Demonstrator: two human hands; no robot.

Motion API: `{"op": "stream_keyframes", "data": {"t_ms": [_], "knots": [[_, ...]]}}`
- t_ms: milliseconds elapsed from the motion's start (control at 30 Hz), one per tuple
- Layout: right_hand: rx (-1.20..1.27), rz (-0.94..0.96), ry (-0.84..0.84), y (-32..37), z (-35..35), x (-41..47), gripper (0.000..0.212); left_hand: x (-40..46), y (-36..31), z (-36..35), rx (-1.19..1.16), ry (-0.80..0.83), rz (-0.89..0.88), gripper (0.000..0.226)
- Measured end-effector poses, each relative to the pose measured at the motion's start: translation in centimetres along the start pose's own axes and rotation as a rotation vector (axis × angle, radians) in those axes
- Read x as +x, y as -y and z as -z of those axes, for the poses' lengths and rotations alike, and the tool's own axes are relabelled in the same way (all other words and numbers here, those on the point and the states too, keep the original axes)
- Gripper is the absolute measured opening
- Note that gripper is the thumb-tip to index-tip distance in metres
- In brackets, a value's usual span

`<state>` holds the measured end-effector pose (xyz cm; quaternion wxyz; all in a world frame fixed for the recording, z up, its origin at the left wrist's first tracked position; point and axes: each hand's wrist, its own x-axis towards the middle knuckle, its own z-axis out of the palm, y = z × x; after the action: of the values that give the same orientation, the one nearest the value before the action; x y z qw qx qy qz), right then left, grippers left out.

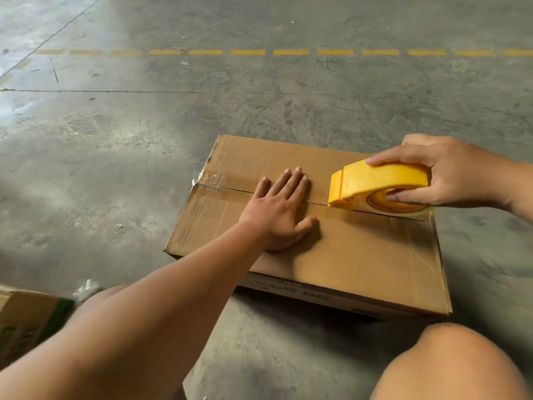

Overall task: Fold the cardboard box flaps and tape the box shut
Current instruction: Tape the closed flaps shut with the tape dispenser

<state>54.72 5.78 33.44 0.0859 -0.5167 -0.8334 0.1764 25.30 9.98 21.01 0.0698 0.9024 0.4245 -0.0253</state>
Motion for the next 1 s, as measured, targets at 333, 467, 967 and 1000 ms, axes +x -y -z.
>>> {"op": "stream_keyframes", "data": {"t_ms": [333, 467, 967, 1000], "knots": [[0.031, -0.06, 0.009, -2.1, 1.2, -3.8, 0.063, 0.0, 0.0, 0.1, -0.005, 0.01, 0.0, 0.088], [0.035, -0.107, -0.011, -3.5, 2.1, -6.5, 0.064, 0.0, 0.0, 0.2, -0.003, 0.012, 0.003, 0.089], [0.021, -0.104, -0.117, -5.4, 1.5, -9.8, 0.063, 1.7, -7.6, 1.1, 0.001, -0.034, -0.118, 0.084], [0.012, -0.107, -0.11, -5.5, 1.5, -9.8, 0.064, 2.3, -9.1, 0.8, -0.022, -0.034, -0.139, 0.082]]}}
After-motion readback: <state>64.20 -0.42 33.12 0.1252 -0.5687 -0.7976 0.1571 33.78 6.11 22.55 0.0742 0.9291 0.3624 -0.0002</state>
